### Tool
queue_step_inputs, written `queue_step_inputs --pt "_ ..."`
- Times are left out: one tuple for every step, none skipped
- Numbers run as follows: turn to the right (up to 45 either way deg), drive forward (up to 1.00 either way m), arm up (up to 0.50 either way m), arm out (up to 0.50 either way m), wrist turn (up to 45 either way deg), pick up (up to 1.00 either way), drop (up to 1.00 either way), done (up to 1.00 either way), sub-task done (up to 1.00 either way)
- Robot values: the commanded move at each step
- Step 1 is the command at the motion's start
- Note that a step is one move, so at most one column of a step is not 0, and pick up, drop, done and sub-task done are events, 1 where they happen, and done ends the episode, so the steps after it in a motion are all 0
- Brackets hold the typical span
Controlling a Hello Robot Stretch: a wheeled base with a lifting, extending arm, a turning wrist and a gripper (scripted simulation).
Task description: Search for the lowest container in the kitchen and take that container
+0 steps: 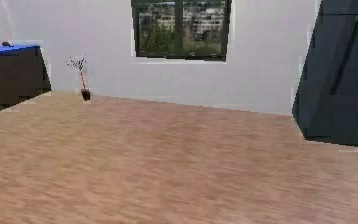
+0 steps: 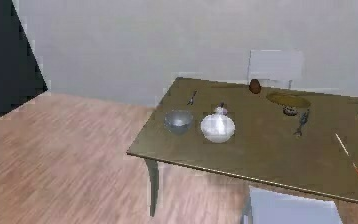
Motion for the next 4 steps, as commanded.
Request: queue_step_inputs --pt "-45.0 0.00 0.00 0.00 0.0 0.00 0.00 0.00 0.00" --pt "-45.0 0.00 0.00 0.00 0.0 0.00 0.00 0.00 0.00" --pt "-18.0 0.00 0.00 0.00 0.0 0.00 0.00 0.00 0.00" --pt "0.0 1.00 0.00 0.00 0.0 0.00 0.00 0.00 0.00"
